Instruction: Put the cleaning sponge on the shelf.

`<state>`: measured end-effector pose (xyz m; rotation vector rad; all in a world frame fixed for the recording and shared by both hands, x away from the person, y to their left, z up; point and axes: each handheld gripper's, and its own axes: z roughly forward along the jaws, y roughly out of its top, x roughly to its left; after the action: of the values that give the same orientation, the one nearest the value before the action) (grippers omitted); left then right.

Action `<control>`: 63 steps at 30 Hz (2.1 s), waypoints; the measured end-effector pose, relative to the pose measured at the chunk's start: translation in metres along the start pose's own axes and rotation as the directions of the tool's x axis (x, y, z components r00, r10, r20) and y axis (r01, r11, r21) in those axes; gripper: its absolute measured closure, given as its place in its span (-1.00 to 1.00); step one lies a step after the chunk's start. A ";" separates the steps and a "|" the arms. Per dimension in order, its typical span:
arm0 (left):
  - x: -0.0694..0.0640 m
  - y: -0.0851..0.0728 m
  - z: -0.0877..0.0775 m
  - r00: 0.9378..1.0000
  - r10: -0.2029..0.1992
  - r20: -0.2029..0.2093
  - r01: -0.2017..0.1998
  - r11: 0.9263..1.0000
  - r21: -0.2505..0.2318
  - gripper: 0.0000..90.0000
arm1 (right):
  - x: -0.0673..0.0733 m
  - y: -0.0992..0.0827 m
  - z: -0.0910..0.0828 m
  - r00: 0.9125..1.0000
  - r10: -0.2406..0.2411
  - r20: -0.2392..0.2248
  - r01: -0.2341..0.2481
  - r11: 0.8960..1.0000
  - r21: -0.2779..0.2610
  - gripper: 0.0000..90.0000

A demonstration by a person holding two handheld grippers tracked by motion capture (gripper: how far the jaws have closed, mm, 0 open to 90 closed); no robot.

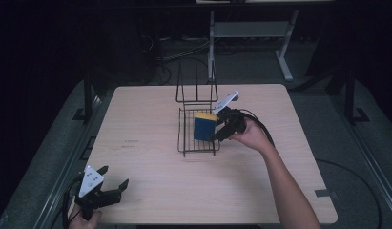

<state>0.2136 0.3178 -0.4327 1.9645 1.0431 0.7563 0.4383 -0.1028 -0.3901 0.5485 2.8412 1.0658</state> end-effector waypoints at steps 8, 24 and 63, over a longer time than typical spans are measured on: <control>-0.002 0.001 0.000 1.000 0.006 0.006 -0.006 1.000 -0.002 -0.69 | 0.000 -0.005 -0.008 1.000 0.008 0.005 -0.008 1.000 -0.005 -0.51; -0.001 0.000 0.000 1.000 0.004 0.005 -0.004 1.000 -0.003 -0.69 | 0.004 -0.017 -0.015 1.000 0.022 0.006 -0.022 1.000 0.009 -0.51; -0.002 0.001 0.000 1.000 0.006 0.004 -0.006 1.000 0.003 -0.69 | 0.029 -0.056 -0.037 0.999 0.044 0.013 -0.044 0.999 0.012 -0.50</control>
<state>0.2128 0.3154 -0.4326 1.9715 1.0364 0.7543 0.3876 -0.1549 -0.3964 0.6197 2.8393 1.0475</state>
